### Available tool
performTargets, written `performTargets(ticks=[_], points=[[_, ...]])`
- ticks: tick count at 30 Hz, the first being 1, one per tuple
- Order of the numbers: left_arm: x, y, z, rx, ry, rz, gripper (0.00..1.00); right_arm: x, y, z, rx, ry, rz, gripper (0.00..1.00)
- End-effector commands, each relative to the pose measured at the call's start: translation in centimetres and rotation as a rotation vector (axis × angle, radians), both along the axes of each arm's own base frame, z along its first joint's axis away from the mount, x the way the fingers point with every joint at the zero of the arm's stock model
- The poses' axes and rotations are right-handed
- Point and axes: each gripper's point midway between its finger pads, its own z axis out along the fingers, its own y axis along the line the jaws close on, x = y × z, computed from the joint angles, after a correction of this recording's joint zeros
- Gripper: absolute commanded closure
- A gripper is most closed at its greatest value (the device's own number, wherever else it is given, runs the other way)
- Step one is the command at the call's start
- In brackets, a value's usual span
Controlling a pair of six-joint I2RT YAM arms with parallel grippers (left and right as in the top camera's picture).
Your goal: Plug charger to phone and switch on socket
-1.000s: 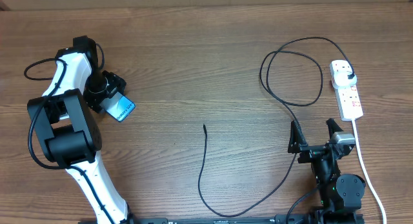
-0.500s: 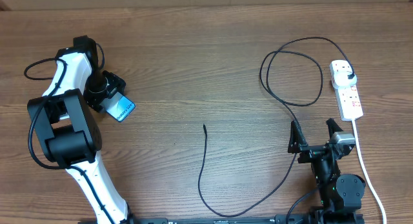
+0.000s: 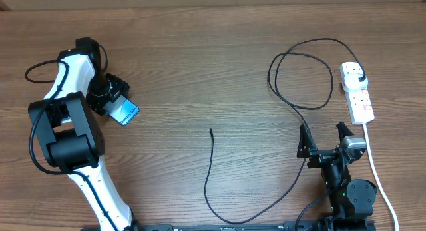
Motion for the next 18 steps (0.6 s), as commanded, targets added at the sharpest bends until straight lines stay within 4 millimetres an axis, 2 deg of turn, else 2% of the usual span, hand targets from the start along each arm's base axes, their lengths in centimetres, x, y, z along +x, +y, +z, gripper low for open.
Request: performTargets(ticks=[1, 7, 18], points=[[-1.14, -0.43, -1.92, -0.008, 0.07, 0.006, 0.37, 0.01, -0.07, -0.16, -0.004, -0.005, -0.006, 0.0], [-1.21, -0.44, -1.91, -0.008, 0.073, 0.006, 0.45, 0.01, -0.06, -0.16, -0.004, -0.005, -0.005, 0.0], [-1.21, -0.43, -1.91, -0.008, 0.072, 0.006, 0.69, 0.01, -0.07, -0.16, -0.004, -0.005, -0.006, 0.0]])
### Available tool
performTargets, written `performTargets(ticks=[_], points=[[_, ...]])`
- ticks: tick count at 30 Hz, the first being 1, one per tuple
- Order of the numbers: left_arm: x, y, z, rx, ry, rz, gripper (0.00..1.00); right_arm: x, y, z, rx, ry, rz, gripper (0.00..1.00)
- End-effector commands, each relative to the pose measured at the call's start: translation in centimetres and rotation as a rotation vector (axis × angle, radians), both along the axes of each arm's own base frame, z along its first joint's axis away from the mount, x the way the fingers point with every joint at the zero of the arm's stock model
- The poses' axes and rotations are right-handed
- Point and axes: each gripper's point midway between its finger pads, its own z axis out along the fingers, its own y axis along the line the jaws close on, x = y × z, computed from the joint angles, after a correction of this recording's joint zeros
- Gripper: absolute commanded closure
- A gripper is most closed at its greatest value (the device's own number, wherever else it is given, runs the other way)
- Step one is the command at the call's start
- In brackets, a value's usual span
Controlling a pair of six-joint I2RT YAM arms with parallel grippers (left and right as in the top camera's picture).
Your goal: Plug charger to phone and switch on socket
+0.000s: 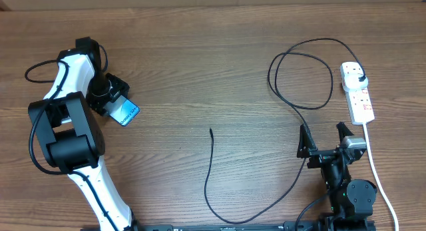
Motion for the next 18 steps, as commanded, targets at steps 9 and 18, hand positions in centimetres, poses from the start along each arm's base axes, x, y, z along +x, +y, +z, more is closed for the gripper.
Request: performTargets(ticks=[9, 18], points=[[-1.06, -0.39, -1.93, -0.007, 0.066, 0.003, 0.93, 0.01, -0.06, -0.17, -0.004, -0.005, -0.005, 0.0], [-1.15, -0.41, -1.91, -0.007, 0.07, 0.003, 0.96, 0.01, -0.08, -0.17, -0.004, -0.005, -0.006, 0.0]])
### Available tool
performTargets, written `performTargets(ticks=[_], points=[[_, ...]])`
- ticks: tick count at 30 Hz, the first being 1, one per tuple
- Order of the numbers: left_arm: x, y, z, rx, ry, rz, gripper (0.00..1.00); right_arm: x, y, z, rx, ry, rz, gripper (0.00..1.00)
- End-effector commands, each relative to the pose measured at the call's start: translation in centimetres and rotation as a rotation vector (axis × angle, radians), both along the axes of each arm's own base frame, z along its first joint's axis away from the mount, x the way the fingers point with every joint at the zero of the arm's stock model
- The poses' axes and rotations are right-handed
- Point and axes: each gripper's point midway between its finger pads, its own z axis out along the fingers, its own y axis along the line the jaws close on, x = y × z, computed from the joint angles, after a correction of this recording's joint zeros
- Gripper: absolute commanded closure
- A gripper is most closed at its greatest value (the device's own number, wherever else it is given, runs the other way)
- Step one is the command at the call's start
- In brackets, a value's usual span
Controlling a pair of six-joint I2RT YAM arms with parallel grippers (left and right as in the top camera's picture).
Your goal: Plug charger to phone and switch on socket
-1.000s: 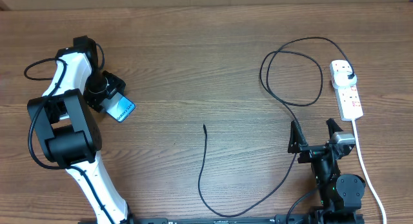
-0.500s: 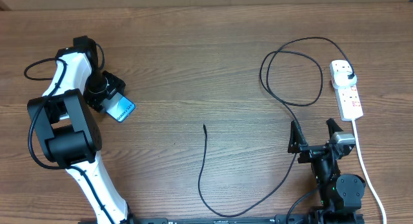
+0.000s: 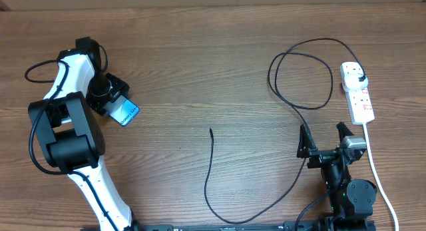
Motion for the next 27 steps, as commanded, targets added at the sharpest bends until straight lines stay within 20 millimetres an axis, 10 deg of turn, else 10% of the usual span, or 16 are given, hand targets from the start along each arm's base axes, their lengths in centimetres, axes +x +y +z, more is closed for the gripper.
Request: performTargets(ticks=[1, 27], points=[[-1.1, -0.4, -1.9, -0.007, 0.069, 0.003, 0.96, 0.0, -0.1, -0.2, -0.004, -0.005, -0.006, 0.0], [1.8, -0.2, 4.2, -0.021, 0.007, 0.004, 0.96, 0.0, -0.1, -0.2, -0.004, -0.005, -0.005, 0.0]])
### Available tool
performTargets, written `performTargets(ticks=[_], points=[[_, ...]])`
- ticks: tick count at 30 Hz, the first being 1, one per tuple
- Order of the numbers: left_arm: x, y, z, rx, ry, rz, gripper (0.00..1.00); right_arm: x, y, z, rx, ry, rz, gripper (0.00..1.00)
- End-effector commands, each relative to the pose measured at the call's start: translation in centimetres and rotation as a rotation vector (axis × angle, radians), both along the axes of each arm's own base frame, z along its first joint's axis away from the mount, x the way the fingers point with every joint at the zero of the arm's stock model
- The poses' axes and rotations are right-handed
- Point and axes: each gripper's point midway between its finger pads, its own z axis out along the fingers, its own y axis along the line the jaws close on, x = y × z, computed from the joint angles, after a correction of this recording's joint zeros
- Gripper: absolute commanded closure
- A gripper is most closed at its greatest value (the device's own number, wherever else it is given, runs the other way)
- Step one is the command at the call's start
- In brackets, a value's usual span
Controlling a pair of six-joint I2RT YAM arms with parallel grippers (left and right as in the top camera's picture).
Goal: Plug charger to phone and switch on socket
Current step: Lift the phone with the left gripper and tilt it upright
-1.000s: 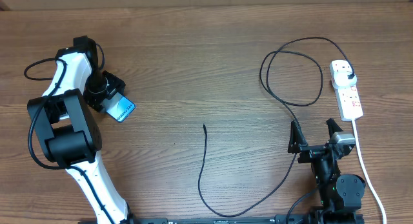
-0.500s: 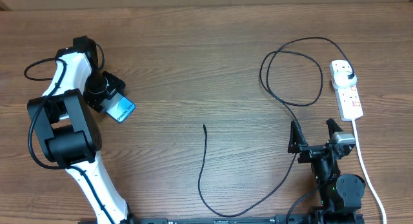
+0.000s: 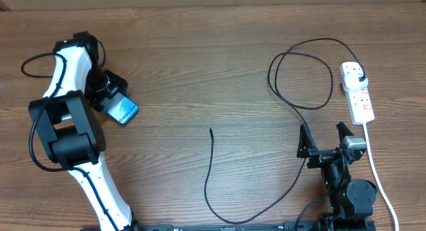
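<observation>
At the far left a blue phone (image 3: 122, 111) sticks out from my left gripper (image 3: 113, 99), which is shut on its upper end. The black charger cable (image 3: 208, 184) curves across the table, its free tip (image 3: 211, 130) lying bare near the middle. Its other end loops up to a plug in the white power strip (image 3: 358, 92) at the right edge. My right gripper (image 3: 324, 139) stands open at the lower right, its fingers spread wide, just beside where the cable passes. Nothing is between them.
The strip's white lead (image 3: 377, 171) runs down the right side past the right arm's base. A loose black loop (image 3: 301, 74) of cable lies left of the strip. The left arm's white body (image 3: 73, 144) fills the left edge.
The left arm has shifted slightly up and to the left, and the phone in its gripper has moved a little with it. The right arm and the cable are unchanged.
Through the three earlier moments the left gripper held the blue phone still at the far left, the right gripper stood open at the lower right, and the cable tip lay mid-table. Only now has the left arm nudged the phone slightly.
</observation>
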Motion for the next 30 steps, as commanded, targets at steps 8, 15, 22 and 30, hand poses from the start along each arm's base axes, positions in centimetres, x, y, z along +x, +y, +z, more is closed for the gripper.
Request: performTargets(ticks=[8, 15, 22, 30], points=[[3.2, -1.9, 5.9, -0.109, -0.116, 0.008, 0.95, 0.0, -0.1, -0.2, -0.004, -0.005, -0.005, 0.0], [4.6, -7.4, 9.0, -0.452, -0.231, -0.064, 0.96, 0.0, -0.1, -0.2, -0.004, -0.005, -0.005, 0.0], [3.2, -11.4, 11.7, -0.715, -0.187, -0.011, 0.96, 0.0, -0.1, -0.2, -0.004, -0.005, -0.005, 0.0], [1.5, -14.8, 14.3, -0.904, -0.107, 0.028, 0.96, 0.0, -0.1, -0.2, -0.004, -0.005, -0.005, 0.0]])
